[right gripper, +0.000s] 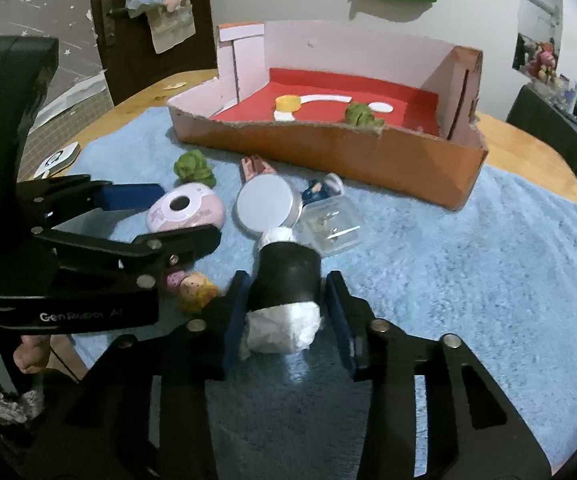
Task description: Organize objects
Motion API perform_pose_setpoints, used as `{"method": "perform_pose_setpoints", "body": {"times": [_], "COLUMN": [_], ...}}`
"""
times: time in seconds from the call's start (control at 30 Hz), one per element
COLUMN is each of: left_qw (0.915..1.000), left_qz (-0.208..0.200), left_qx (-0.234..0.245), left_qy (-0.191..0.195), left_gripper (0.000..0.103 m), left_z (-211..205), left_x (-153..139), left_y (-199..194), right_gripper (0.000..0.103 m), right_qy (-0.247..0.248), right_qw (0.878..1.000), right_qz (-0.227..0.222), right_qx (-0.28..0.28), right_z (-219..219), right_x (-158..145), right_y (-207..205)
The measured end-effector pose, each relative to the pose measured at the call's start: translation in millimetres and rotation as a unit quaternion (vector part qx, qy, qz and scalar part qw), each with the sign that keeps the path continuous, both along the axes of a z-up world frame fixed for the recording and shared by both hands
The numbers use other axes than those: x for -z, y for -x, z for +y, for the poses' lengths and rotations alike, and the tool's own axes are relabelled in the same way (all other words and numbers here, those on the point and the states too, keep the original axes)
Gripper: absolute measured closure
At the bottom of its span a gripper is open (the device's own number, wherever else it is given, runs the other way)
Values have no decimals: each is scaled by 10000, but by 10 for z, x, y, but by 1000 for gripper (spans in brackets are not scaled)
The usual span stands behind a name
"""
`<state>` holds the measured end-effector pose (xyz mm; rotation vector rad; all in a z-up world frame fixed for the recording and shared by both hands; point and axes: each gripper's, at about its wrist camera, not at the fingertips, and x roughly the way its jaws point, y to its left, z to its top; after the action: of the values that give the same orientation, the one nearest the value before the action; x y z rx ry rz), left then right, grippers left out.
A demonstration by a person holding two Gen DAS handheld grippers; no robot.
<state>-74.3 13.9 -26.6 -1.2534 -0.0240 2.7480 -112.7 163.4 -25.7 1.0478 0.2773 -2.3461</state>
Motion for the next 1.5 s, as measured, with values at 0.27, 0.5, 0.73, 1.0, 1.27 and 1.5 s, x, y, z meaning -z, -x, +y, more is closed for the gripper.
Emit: {"method": "perform_pose_setpoints", "body": {"times": [0.27, 0.5, 0.73, 1.0, 1.27, 1.5], "left_qw": [10000, 9999, 9998, 9995, 9991, 9988], "left_qz": [26, 58, 125, 261, 347, 402], "left_qx": [35, 0, 2, -7, 2, -15], "left_qy": [-43, -89, -173, -204, -245, -278], "left_gripper": [54, 54, 54, 54, 54, 54], "left_z": [23, 23, -2, -18, -16, -26], "left_x": [-18, -48, -85, -161, -229, -277], "left_y": [-14, -62, -97, -146, -151, -136], "right_gripper": [69, 69, 69, 69, 69, 69], "right_qy": [101, 370, 461, 580, 684, 740], "right_qw": [9999, 9992, 9989, 9982, 9976, 9972], "right_qz": [11, 8, 23, 26, 38, 60], "right_qx": [55, 135, 109, 122, 121, 107], "right_z": [37, 129, 110, 128, 138, 147], "right_x": [-21, -93, -143, -201, -257, -299], "right_y": [-18, 4, -2, 2, 16, 53]}}
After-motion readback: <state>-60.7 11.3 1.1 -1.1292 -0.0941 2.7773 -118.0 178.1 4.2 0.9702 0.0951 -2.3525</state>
